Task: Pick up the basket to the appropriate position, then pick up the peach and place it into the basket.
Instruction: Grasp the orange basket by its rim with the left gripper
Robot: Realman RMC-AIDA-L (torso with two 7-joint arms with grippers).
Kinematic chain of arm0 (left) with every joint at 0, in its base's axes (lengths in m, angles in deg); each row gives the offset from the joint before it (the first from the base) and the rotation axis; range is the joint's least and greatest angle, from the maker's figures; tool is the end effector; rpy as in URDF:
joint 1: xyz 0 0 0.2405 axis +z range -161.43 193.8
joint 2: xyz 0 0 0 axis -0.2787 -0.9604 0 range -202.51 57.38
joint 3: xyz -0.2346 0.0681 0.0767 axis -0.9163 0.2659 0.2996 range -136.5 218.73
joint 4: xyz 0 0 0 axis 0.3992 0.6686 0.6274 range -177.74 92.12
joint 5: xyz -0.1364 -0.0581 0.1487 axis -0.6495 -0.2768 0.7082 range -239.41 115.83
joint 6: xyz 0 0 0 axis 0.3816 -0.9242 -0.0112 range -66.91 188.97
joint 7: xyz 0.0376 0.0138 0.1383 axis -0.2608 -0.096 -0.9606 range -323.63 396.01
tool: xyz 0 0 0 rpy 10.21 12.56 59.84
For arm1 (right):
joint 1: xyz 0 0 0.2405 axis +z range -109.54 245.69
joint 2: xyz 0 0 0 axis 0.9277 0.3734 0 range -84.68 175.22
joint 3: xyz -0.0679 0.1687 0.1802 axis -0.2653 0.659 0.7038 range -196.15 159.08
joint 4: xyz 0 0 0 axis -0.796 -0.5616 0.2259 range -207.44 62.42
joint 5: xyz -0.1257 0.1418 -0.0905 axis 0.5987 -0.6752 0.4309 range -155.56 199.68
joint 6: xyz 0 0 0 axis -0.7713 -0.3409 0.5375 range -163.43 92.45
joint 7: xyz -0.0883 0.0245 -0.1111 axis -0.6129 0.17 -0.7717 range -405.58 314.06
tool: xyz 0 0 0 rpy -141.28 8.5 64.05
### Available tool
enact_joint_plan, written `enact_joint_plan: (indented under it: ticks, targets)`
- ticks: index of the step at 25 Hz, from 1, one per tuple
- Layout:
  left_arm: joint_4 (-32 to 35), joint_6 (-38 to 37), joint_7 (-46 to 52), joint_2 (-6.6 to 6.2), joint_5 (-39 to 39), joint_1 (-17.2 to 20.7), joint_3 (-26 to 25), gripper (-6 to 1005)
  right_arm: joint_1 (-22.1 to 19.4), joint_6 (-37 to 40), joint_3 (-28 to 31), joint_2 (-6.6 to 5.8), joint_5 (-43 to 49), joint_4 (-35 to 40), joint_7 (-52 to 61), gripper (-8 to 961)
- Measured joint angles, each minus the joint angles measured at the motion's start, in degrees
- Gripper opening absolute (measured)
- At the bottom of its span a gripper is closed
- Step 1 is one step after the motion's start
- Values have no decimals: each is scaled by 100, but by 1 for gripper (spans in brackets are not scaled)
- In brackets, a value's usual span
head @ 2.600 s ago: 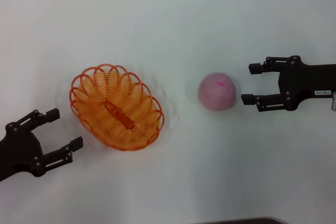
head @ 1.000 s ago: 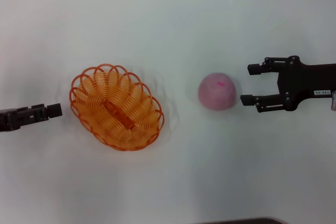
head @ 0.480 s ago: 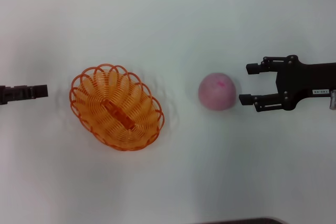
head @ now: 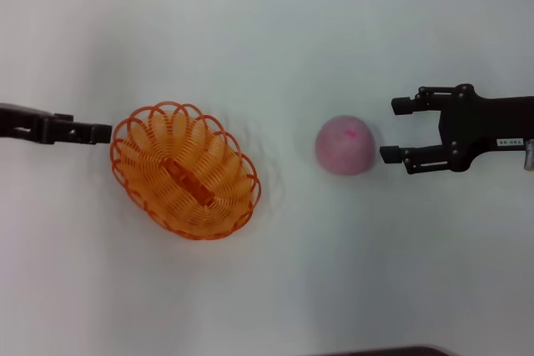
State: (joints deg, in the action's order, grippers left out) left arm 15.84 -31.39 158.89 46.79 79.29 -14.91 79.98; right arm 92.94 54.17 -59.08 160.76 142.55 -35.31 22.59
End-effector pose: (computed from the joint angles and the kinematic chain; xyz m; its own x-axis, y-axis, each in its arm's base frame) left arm -0.2818 0.3370 0.0453 0.5591 0.8037 0.2035 0.8269 -0.5228 -0.2071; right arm 0.3138 0.2991 0.0137 0.8985 -0.2768 -0.3408 -0.3621 -0.9062 -0.2185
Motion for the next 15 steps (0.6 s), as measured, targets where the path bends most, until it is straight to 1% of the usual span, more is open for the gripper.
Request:
enact_joint_plan:
  ticks: [3, 4, 5, 6, 8, 13, 15]
  targets:
    - [170, 181, 10, 58, 7, -42, 402, 858, 0, 0, 6, 0, 0, 3, 1, 834]
    - [250, 205, 15, 71, 8, -68, 691, 858, 0, -1, 14, 0, 0, 3, 9, 834]
    - [250, 205, 15, 71, 8, -68, 691, 858, 0, -1, 14, 0, 0, 3, 9, 834]
    - [291, 212, 18, 77, 26, -99, 890, 859, 2, -1, 18, 0, -2, 3, 20, 834]
    - [333, 233, 53, 89, 103, -160, 1098, 859, 8, -1, 20, 2, -4, 3, 42, 834]
    - [368, 505, 207, 198, 702, -466, 1341, 859, 17, -18, 11, 13, -4, 3, 47, 834]
    - [367, 524, 199, 225, 808, -559, 1443, 858, 18, -15, 23, 17, -3, 2, 47, 833]
